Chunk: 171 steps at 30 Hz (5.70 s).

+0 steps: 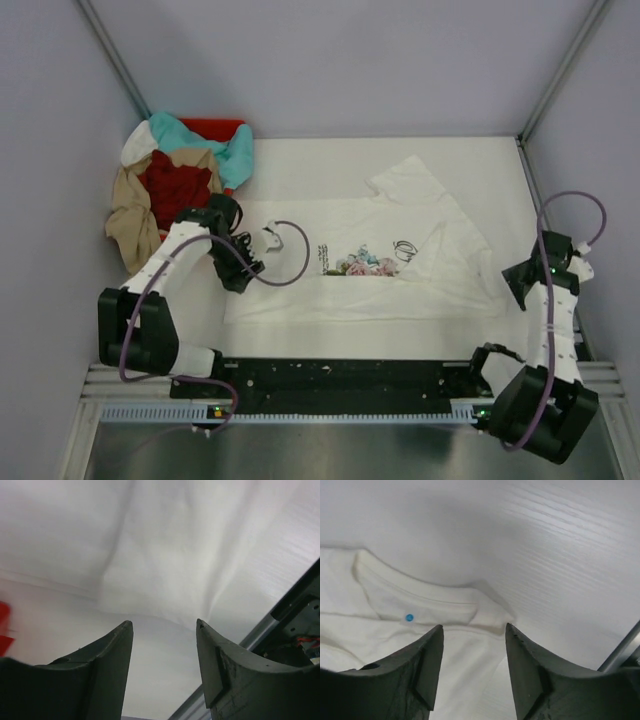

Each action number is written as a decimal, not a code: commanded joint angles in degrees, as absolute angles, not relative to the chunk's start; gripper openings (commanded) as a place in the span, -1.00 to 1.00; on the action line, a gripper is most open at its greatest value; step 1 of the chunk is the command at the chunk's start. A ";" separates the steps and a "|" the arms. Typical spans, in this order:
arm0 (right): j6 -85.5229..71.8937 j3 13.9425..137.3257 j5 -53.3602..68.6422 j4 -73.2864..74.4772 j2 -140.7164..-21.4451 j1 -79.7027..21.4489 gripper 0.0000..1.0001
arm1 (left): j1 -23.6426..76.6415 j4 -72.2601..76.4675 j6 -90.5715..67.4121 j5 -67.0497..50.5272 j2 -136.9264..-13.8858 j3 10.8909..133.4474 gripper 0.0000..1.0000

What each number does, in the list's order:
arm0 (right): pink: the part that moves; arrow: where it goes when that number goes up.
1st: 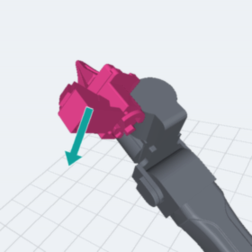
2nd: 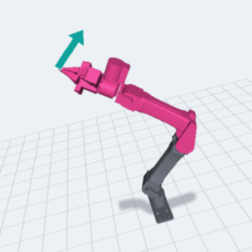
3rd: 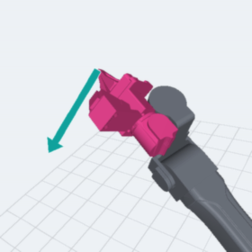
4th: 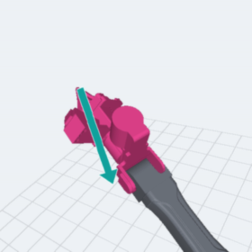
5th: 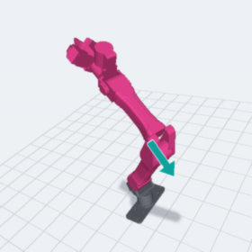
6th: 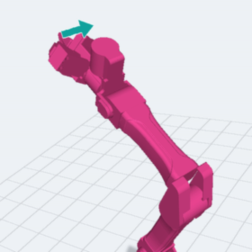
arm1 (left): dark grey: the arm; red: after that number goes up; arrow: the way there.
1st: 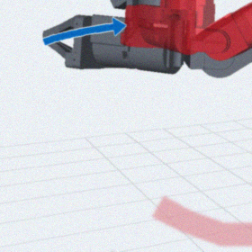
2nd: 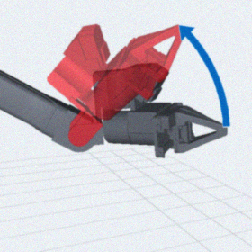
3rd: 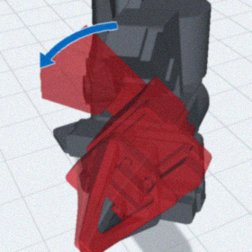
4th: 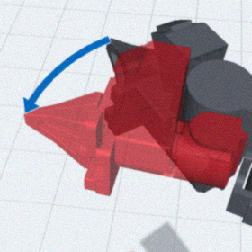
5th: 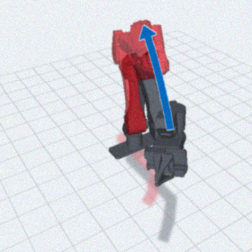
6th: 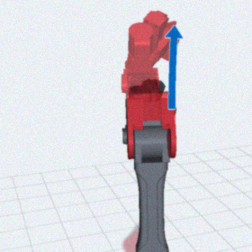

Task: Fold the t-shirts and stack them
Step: Fold the flattened tshirt in 1/3 of the way

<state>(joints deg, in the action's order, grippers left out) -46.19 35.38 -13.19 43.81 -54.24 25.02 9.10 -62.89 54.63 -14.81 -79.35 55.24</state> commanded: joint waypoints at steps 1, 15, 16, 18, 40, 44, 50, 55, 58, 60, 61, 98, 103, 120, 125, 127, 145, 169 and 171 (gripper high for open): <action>-35.88 43.32 -9.58 37.89 -52.99 16.74 -0.09 | 11.77 -62.06 48.26 -21.34 -81.73 66.43 0.14; -32.87 39.64 20.74 22.42 -74.00 3.87 -1.00 | 43.32 -35.43 33.59 -32.25 -98.50 82.68 -0.21; -32.61 39.46 20.57 22.33 -74.53 3.87 -1.00 | 44.29 -34.81 32.18 -32.69 -100.53 84.27 -0.21; -32.34 38.85 19.17 22.41 -75.32 3.87 -1.00 | 46.40 -33.58 30.42 -33.57 -103.96 86.04 -0.22; -32.78 38.05 19.25 19.77 -81.65 1.32 -1.00 | 52.12 -20.21 23.38 -25.22 -118.74 78.22 -0.88; -31.38 41.39 17.50 23.55 -81.30 -1.56 -1.00 | 52.03 -20.65 23.64 -25.40 -118.65 78.39 -0.88; -30.94 43.42 14.68 26.63 -79.20 -2.20 -1.00 | 52.03 -30.83 28.20 -26.28 -116.37 85.24 -0.76; -29.97 43.59 16.86 26.89 -77.78 2.63 -1.00 | 52.29 -32.62 31.38 -30.14 -115.13 93.67 -0.39; -29.88 43.16 21.08 26.72 -77.70 5.44 -1.00 | 53.87 -31.99 33.21 -31.28 -119.51 99.30 -0.21; -29.88 42.72 21.97 26.72 -76.73 7.02 -1.00 | 54.84 -33.30 34.45 -31.82 -123.99 103.34 -0.10; -29.62 42.37 21.36 26.81 -75.95 7.64 -1.00 | 55.28 -33.14 34.98 -32.08 -125.32 104.66 -0.03; -27.16 33.58 18.99 23.47 -79.01 12.83 -1.00 | 58.01 -27.16 34.72 -26.02 -136.58 114.08 -0.13; -27.16 33.57 18.98 23.38 -78.84 12.83 -1.00 | 58.10 -28.48 32.87 -23.48 -137.90 114.52 -0.23; -27.16 33.40 18.54 23.38 -79.10 12.83 -1.00 | 57.92 -32.26 31.47 -27.26 -137.90 119.01 -0.79; -27.16 33.40 18.54 23.38 -78.84 12.92 -1.00 | 57.92 -33.30 32.43 -26.36 -138.08 118.30 -1.00; -26.98 33.40 18.46 23.29 -79.01 12.83 -1.00 | 58.01 -34.10 32.70 -27.24 -138.08 118.13 -0.56; -26.54 33.40 18.81 23.29 -78.75 12.83 -1.00 | 58.01 -33.22 29.18 -19.86 -141.33 120.93 -0.84; -26.54 33.40 18.81 23.47 -79.19 12.83 -1.00 | 55.81 -34.98 20.40 -23.03 -138.61 123.92 -1.00; -26.72 33.31 18.63 23.47 -79.36 12.92 -1.00 | 54.59 -33.41 17.68 -20.32 -137.55 123.31 -1.00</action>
<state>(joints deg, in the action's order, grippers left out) -28.03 34.50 21.15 24.82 -78.91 12.29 56.71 -36.21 23.55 -23.62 -140.42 121.54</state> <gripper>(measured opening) 0.002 0.016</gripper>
